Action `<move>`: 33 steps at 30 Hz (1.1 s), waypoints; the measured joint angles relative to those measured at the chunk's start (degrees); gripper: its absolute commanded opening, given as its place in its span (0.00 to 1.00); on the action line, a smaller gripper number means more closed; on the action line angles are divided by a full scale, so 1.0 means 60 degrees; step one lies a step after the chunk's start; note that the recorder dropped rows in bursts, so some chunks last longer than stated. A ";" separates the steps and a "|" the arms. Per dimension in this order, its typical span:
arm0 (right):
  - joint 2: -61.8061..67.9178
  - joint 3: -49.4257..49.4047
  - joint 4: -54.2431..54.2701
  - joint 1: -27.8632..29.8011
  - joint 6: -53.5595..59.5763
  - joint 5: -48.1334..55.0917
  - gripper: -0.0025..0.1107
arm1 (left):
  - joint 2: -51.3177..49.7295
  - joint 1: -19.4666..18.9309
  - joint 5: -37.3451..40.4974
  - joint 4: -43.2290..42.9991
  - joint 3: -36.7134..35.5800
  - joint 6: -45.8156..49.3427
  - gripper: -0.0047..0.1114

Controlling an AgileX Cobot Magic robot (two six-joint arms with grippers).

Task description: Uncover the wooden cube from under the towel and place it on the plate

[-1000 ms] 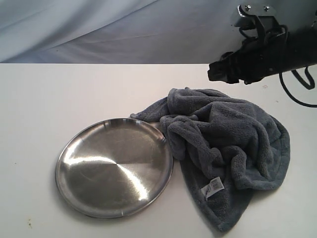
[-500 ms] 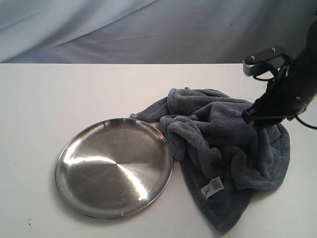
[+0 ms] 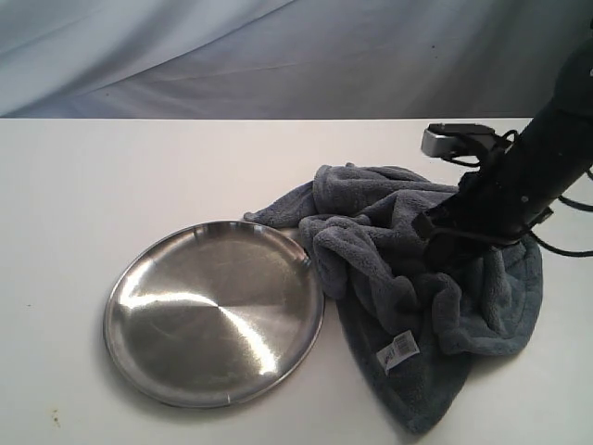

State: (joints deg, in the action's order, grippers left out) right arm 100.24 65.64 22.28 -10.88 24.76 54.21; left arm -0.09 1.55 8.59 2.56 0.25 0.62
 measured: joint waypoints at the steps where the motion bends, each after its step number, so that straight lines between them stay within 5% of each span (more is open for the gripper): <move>1: -0.0213 0.0000 -0.0251 0.0000 0.0026 -0.0188 0.31 | 0.0000 0.0000 0.0000 0.0000 0.0000 0.0000 0.05; 4: -0.0815 0.0000 -0.1111 0.0000 0.0026 -0.0699 0.39 | 0.0000 0.0000 0.0000 0.0000 0.0000 0.0000 0.05; 8: -0.1222 0.0000 -0.1876 0.0000 0.0026 -0.1235 0.64 | 0.0000 0.0000 0.0000 0.0000 0.0000 0.0000 0.05; 10: -0.1199 0.0000 -0.1977 0.0000 0.0026 -0.1673 0.66 | 0.0000 0.0000 0.0000 0.0000 0.0000 0.0000 0.05; 21: 0.0187 0.0000 -0.2013 0.0000 0.0026 -0.2515 0.56 | 0.0000 0.0000 0.0000 0.0000 0.0000 0.0000 0.05; 33: 0.0457 0.0000 -0.2484 0.0000 0.0026 -0.2898 0.56 | 0.0000 0.0000 0.0000 0.0000 0.0000 0.0000 0.05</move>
State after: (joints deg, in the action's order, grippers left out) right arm 102.98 65.64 7.38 -10.88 24.92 36.83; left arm -0.09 1.55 8.59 2.56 0.25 0.62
